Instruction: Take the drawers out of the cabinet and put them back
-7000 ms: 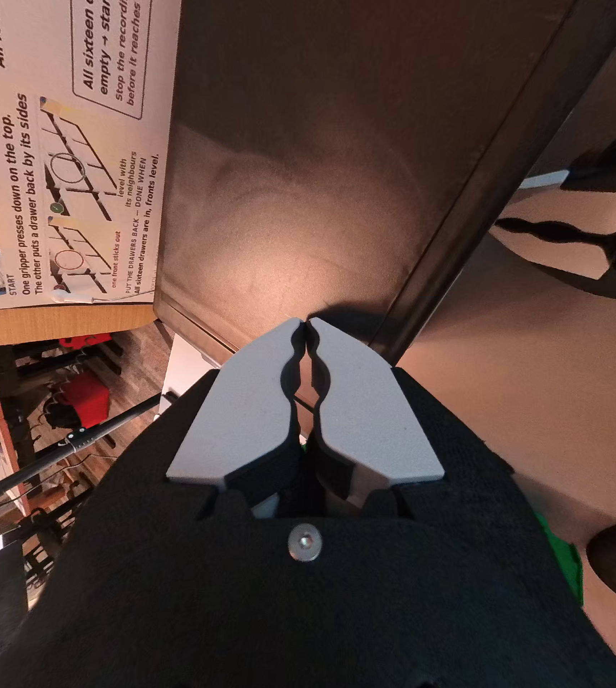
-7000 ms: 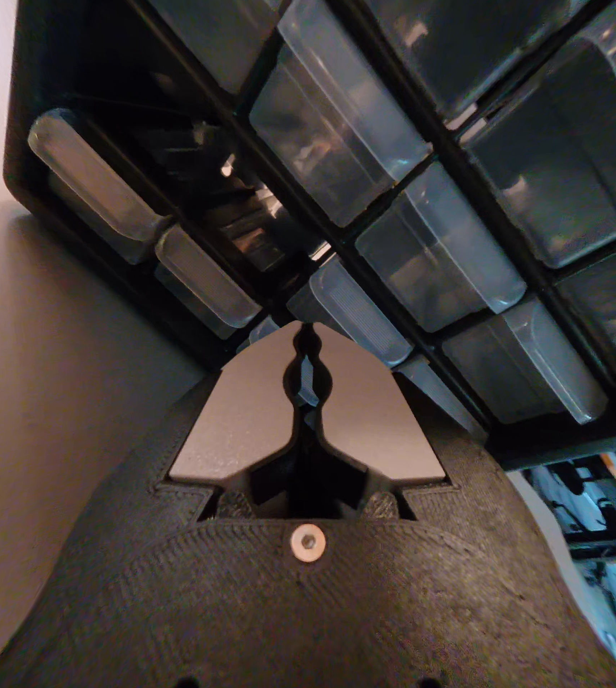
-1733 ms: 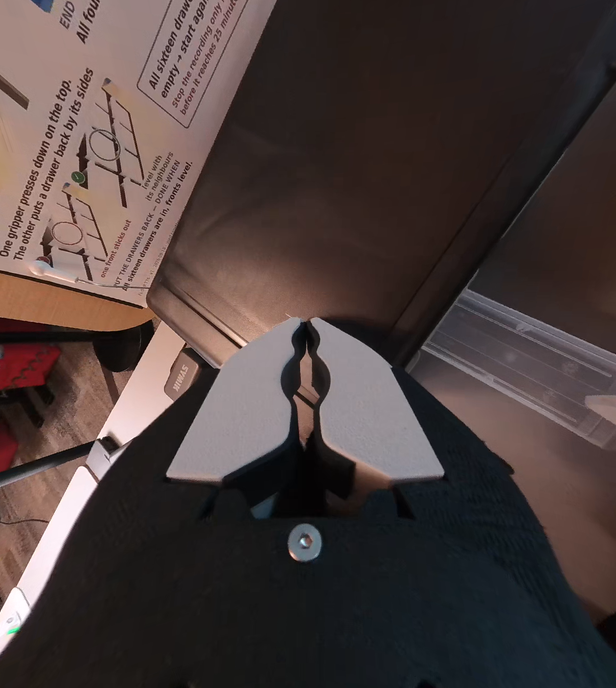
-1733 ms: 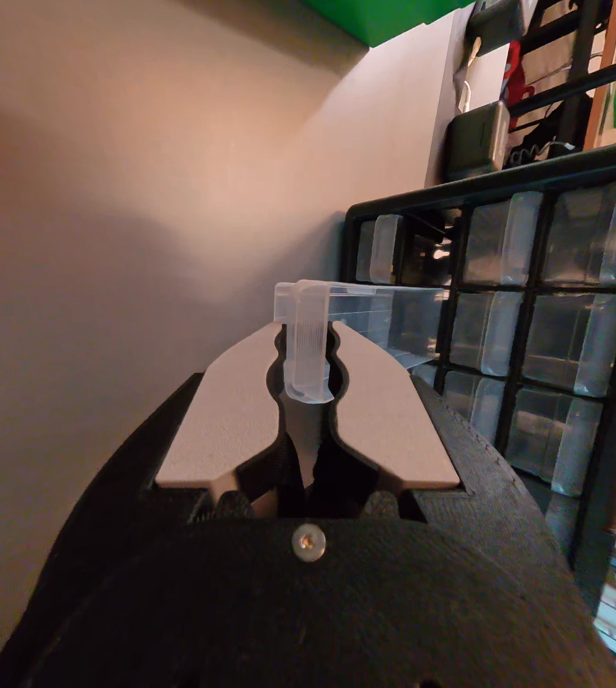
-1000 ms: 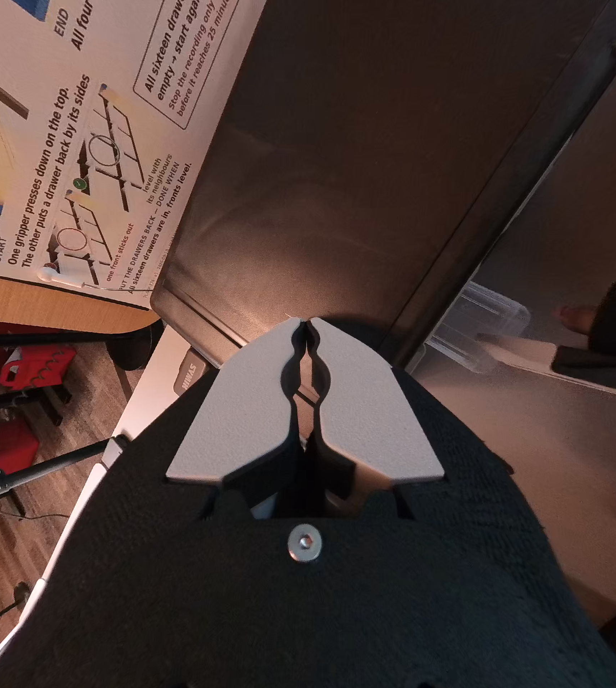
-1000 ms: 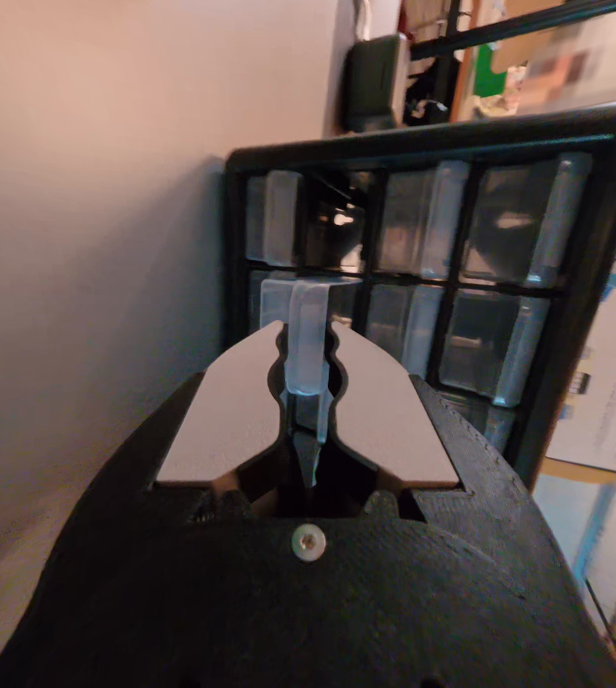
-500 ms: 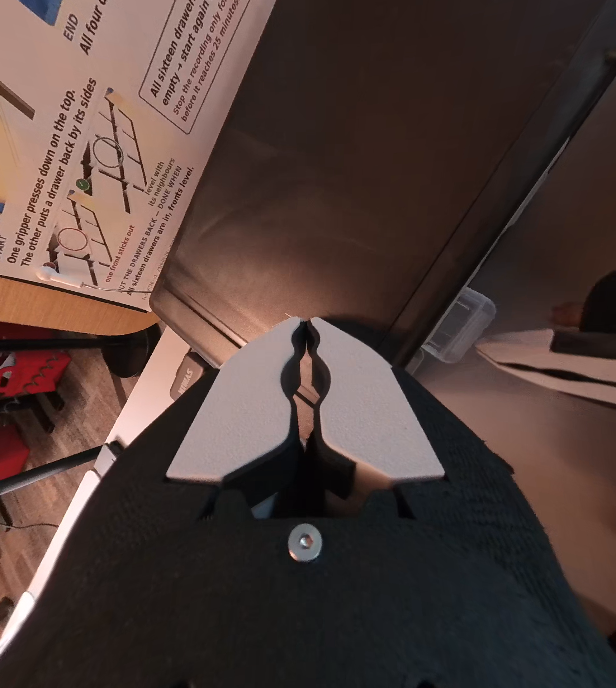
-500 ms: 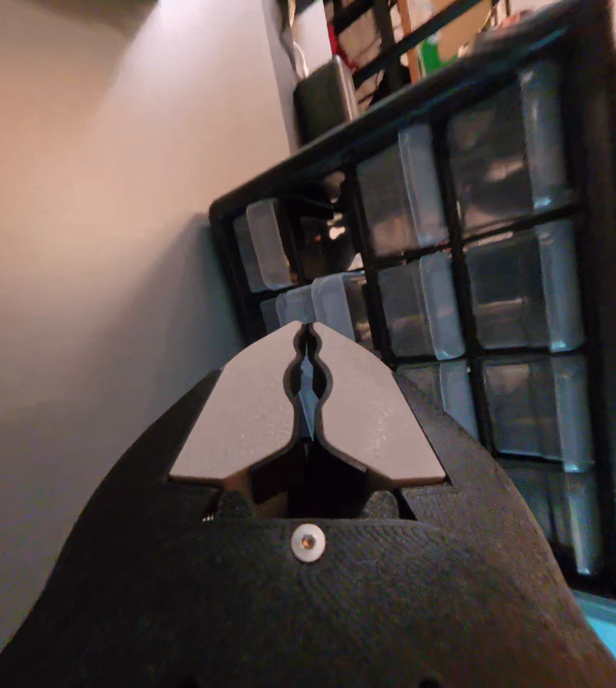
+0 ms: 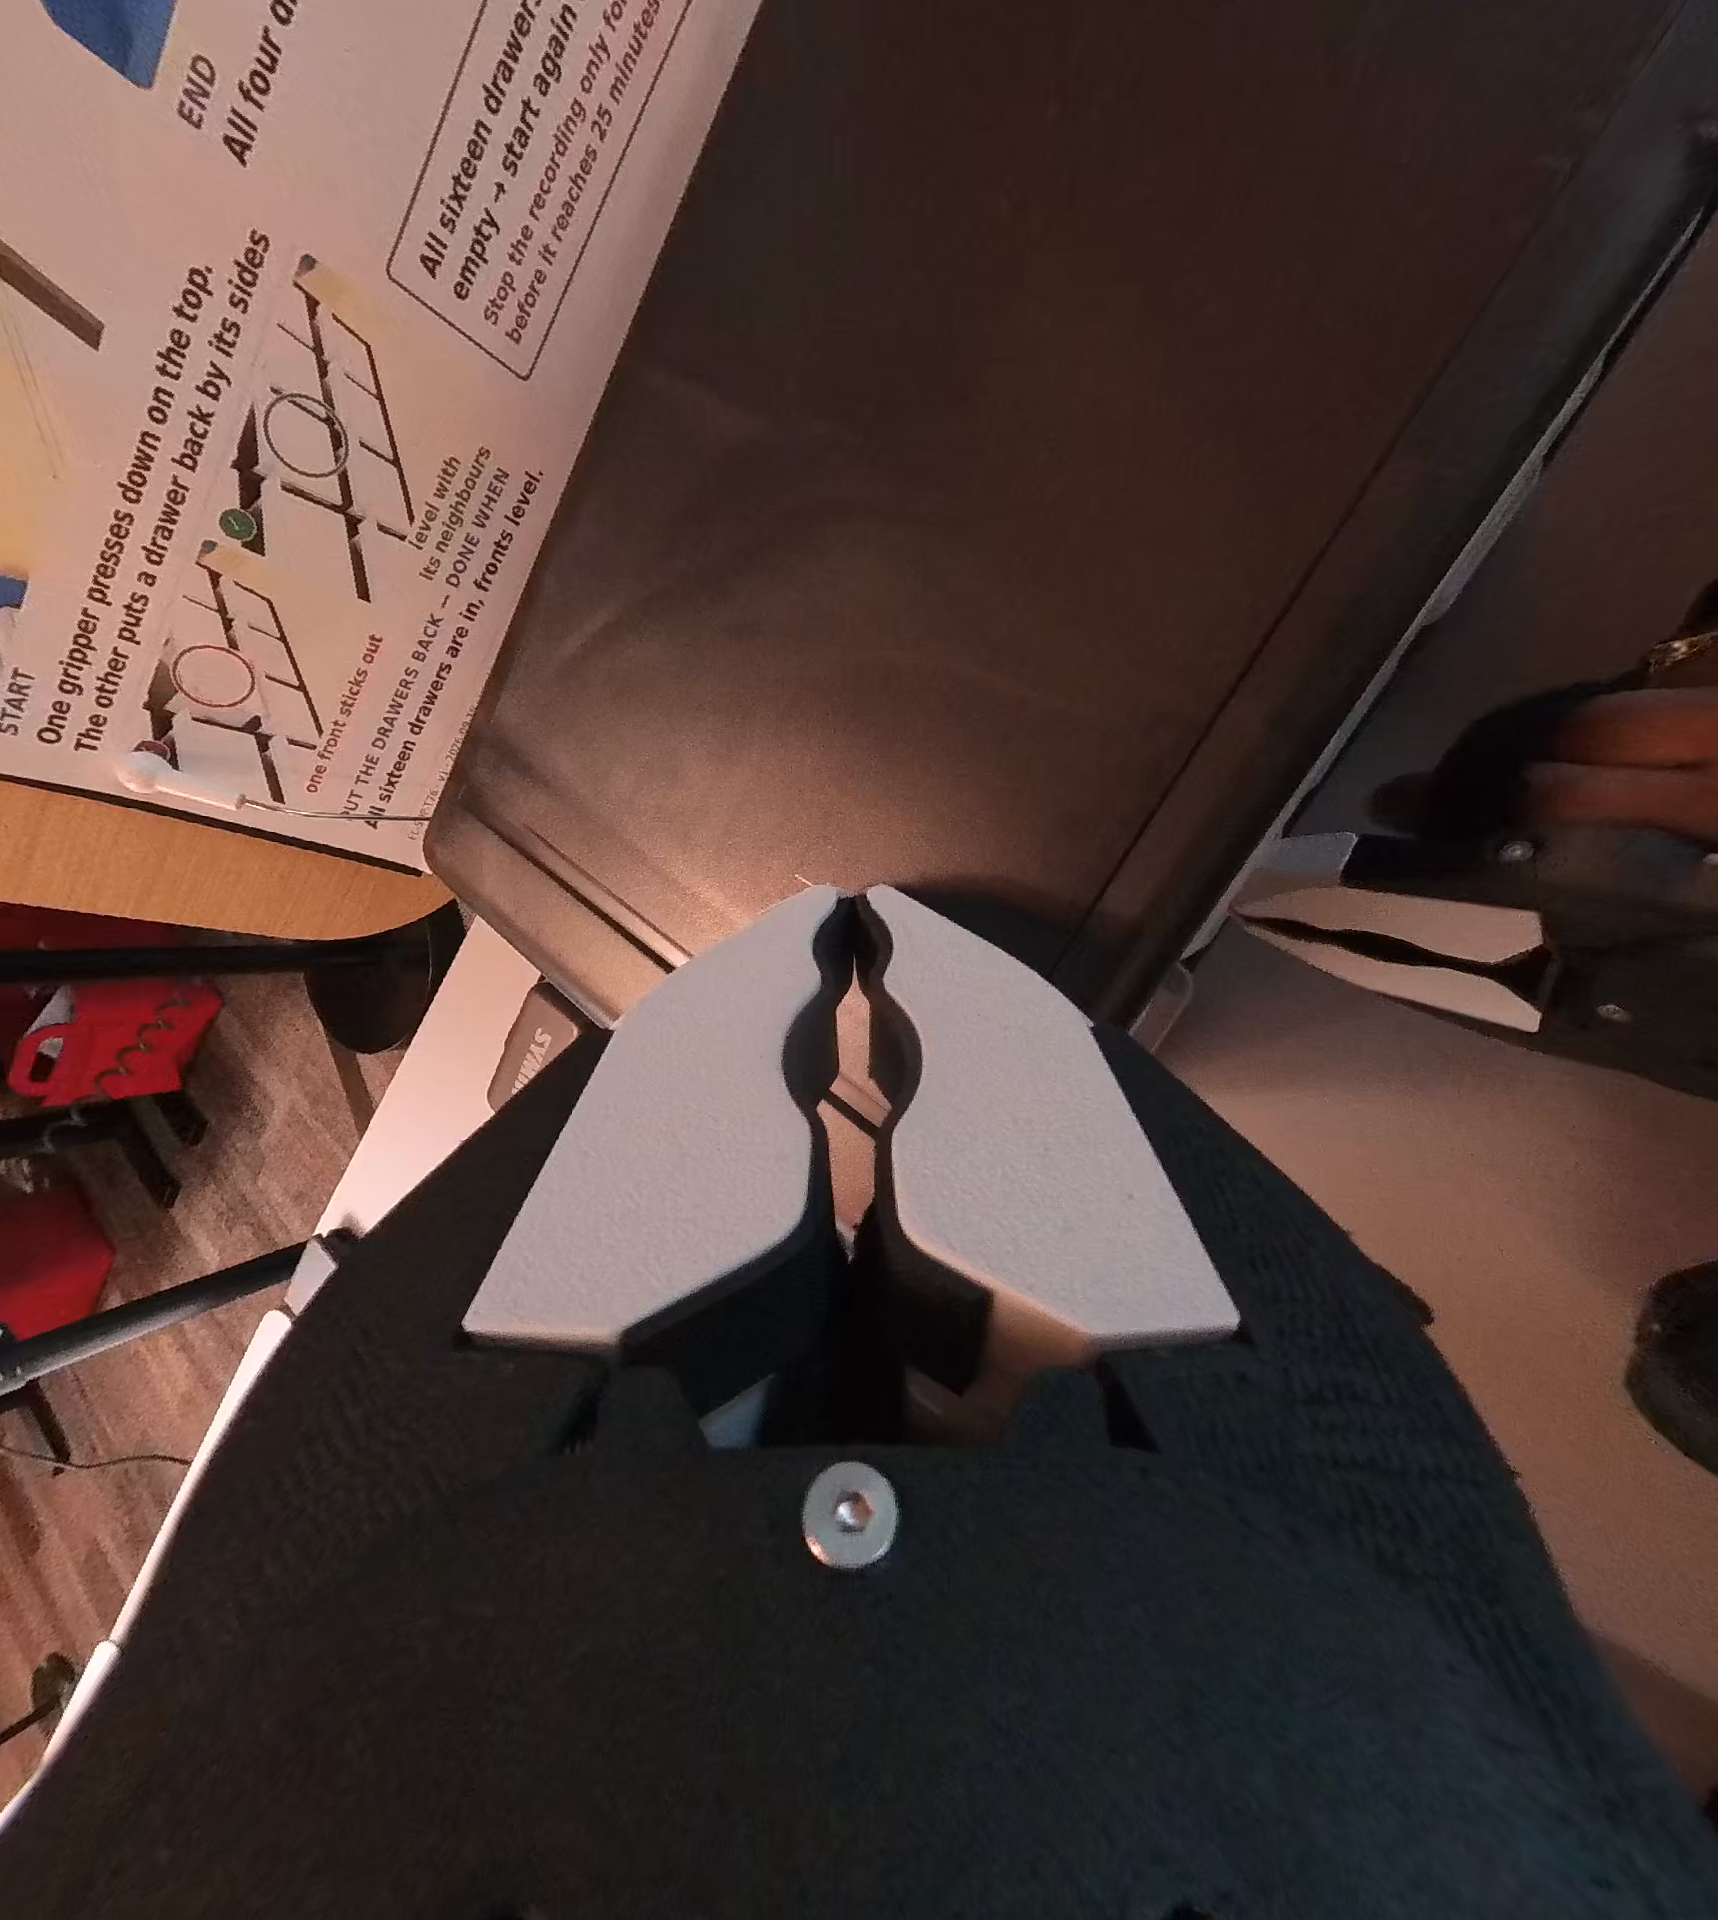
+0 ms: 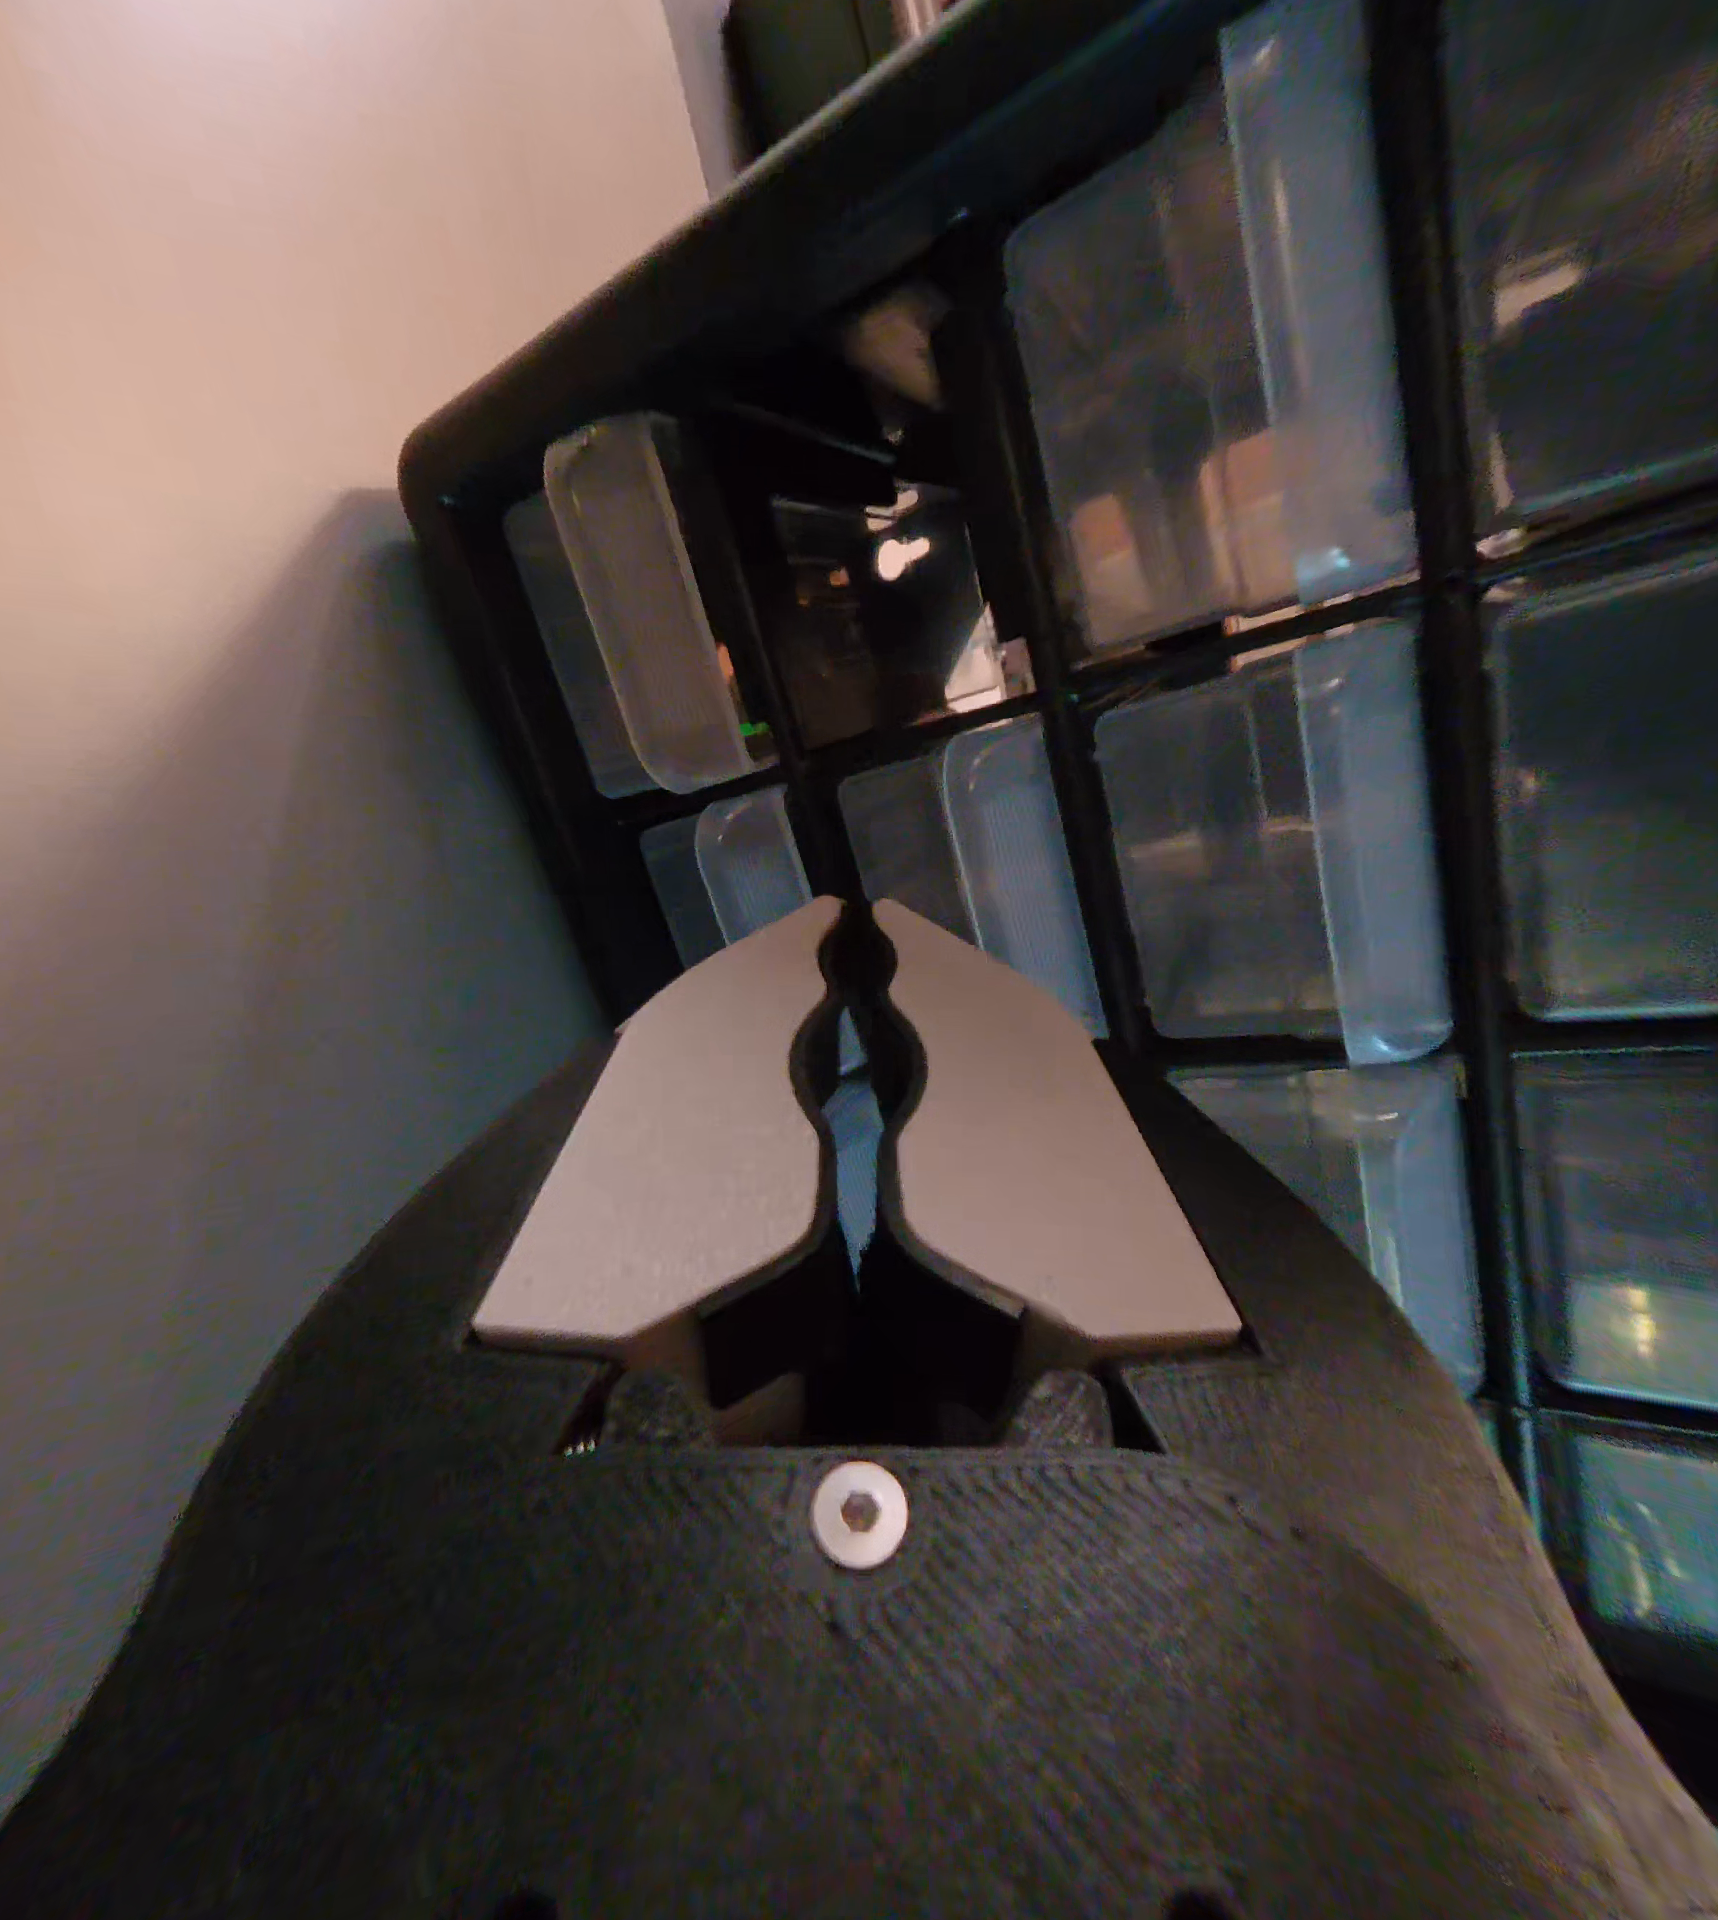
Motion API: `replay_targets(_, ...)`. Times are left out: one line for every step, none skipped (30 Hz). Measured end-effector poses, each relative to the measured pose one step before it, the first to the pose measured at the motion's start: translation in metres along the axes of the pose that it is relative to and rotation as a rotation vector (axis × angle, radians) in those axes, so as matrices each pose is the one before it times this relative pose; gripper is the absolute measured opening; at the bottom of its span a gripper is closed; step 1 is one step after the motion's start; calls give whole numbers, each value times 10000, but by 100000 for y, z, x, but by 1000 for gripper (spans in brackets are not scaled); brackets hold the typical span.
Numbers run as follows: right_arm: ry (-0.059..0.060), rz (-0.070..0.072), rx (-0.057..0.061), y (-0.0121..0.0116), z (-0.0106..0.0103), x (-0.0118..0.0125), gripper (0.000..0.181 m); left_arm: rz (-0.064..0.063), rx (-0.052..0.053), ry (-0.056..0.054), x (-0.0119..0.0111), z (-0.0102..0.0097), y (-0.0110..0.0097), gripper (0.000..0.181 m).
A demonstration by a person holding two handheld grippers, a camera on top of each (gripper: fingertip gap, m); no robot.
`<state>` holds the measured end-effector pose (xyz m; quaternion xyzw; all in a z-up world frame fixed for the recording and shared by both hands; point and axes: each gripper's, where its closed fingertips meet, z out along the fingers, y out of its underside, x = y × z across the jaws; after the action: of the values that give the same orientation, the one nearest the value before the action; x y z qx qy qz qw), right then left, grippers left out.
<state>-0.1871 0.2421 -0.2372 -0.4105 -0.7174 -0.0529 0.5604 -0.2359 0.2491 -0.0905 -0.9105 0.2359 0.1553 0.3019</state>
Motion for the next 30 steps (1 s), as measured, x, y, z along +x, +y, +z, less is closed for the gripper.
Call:
replay_targets(-33, 170, 63, -25, 9, -11, 0, 18, 21, -28, -6, -7, -10, 0)
replay_targets(-30, 117, 43, -28, -1, -16, 0, 7, 14, -23, 1, 4, 2, 0)
replay_targets(-8, 41, 8, -7, -6, 4, 0, -11, 16, -7, 0, -6, 5, 0)
replay_targets(36, -26, -26, 28, -8, 7, 0, -33, 14, 9, -2, 8, -2, 0)
replay_targets(15, -56, -56, 48, -59, -21, 0, -24, 13, 12, 7, 0, 1, 0)
replay_targets(-28, -6, -10, -18, -177, -49, 2, -13, 15, 5, -7, -5, 5, 0)
replay_targets(-144, 129, 88, -164, -404, -137, 3, -2, 12, -1, 8, 10, -4, 0)
replay_targets(-158, 302, 172, -319, -632, -91, 6, 11, 6, -10, -5, 4, -1, 0)
replay_targets(-168, 454, 255, -441, -881, -35, 9, 11, 2, -17, -2, -6, 5, 0)
replay_targets(-205, 593, 336, -563, -1092, -33, 13, 14, 0, -16, 2, -3, -4, 0)
replay_targets(-227, 713, 351, -581, -1258, -34, 16, 13, 4, -13, -1, 1, -4, 0)
replay_targets(-276, 822, 344, -568, -1374, -105, 19, -5, 9, -9, -1, 8, 0, 0)
replay_targets(-336, 902, 336, -535, -1467, -197, 24, -11, 11, -10, 2, -5, 0, 0)
replay_targets(-360, 975, 287, -426, -1526, -316, 29, -4, 14, -16, -11, -3, -4, 0)
replay_targets(-431, 1030, 238, -276, -1548, -525, 33, -1, 11, -21, 5, -7, 2, 0)
replay_targets(-475, 987, 108, -30, -1507, -727, 43, 13, 4, -28, -5, 1, 3, 0)
replay_targets(-438, 867, -76, 370, -1416, -836, 49, 28, 3, -34, -2, 5, -2, 0)
replay_targets(-362, 677, -184, 718, -1254, -868, 54, 18, -4, -29, 3, -2, -4, 0)
replay_targets(-241, 448, -189, 918, -1058, -789, 62, 4, -16, -23, -7, -2, 3, 0)
replay_targets(-74, 293, -53, 913, -883, -585, 66, 10, -23, -26, -1, -4, -5, 0)
replay_targets(49, 176, 150, 732, -664, -422, 70, 17, -25, -29, -5, 2, 2, 0)
replay_targets(160, 40, 198, 676, -452, -227, 72, 15, -20, -33, -3, -10, -9, 0)
replay_targets(350, -61, 231, 622, -239, 124, 74, 6, -10, -37, -2, -1, -4, 0)
replay_targets(317, -40, 358, 498, -53, 92, 74, -31, -13, -34, -4, 1, 4, 0)
replay_targets(151, 74, 380, 473, 90, -85, 73, -25, -18, -38, -5, -4, 6, 0)
replay_targets(-12, 97, 155, 519, 138, -257, 72, 6, -27, -55, -3, -12, -4, 0)
replay_targets(-178, -59, -126, 254, 80, -480, 75, 31, -40, -83, -12, -1, -1, 0)
replay_targets(-138, -199, 0, -277, -34, -387, 77, 56, -54, -110, -18, -1, -9, 0)
replay_targets(103, -194, 310, -545, -108, -9, 76, 86, -53, -134, -9, -4, -9, 0)
replay_targets(131, -112, 368, -340, -98, 102, 71, 134, -37, -164, -19, -2, -8, 0)
